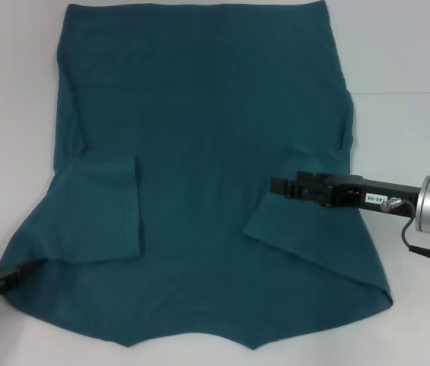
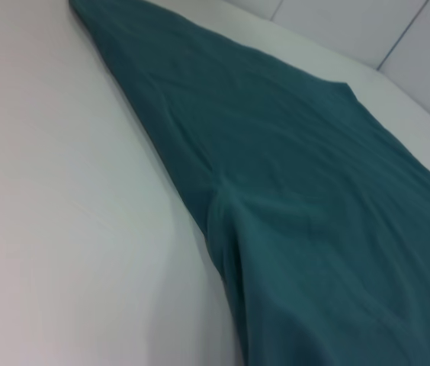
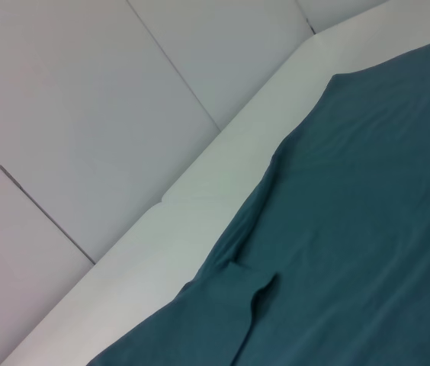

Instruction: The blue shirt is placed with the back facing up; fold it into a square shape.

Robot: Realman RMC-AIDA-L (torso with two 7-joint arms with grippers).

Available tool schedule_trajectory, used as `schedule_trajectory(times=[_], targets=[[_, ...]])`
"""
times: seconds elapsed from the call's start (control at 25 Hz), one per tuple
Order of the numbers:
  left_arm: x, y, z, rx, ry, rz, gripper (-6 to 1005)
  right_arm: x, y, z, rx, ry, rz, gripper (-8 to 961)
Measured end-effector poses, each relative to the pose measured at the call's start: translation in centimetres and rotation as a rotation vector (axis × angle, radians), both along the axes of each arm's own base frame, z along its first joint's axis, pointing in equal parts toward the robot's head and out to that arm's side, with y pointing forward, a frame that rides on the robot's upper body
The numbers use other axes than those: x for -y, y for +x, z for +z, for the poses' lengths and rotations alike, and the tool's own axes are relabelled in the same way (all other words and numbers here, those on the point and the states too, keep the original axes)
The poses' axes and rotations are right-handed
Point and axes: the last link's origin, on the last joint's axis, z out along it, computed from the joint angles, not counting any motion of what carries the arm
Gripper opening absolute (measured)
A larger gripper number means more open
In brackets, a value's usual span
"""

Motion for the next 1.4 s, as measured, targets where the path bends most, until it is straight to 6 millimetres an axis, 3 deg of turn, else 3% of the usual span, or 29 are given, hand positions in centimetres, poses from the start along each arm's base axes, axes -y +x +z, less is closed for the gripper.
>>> schedule_trajectory(times=[0.64, 0.88, 1.0, 1.2, 1.4], targets=[[-0.19, 0.15, -0.25, -0.002, -0.019, -0.001, 875, -0.09, 0.04, 0.15, -0.003, 0.005, -0.005, 892], [-0.48, 0.22, -0.03, -0.001, -0.013, 0.005, 756, -0.11, 0.03, 0.16, -0.003, 0.006, -0.004, 889], [-0.56, 0.23, 0.06, -0.005, -0.012, 0.004, 520, -0.11, 0.03, 0.15, -0.003, 0.006, -0.004, 887], [-0.68, 0.03, 0.15, -0.016, -0.004, 0.015, 285, -0.10, 0.03, 0.15, -0.003, 0.005, -0.005, 884], [-0.73, 0.02, 0.23, -0.020, -0.002, 0.015, 115, -0.10, 0.08, 0.19, -0.006, 0.003, -0.012, 882]])
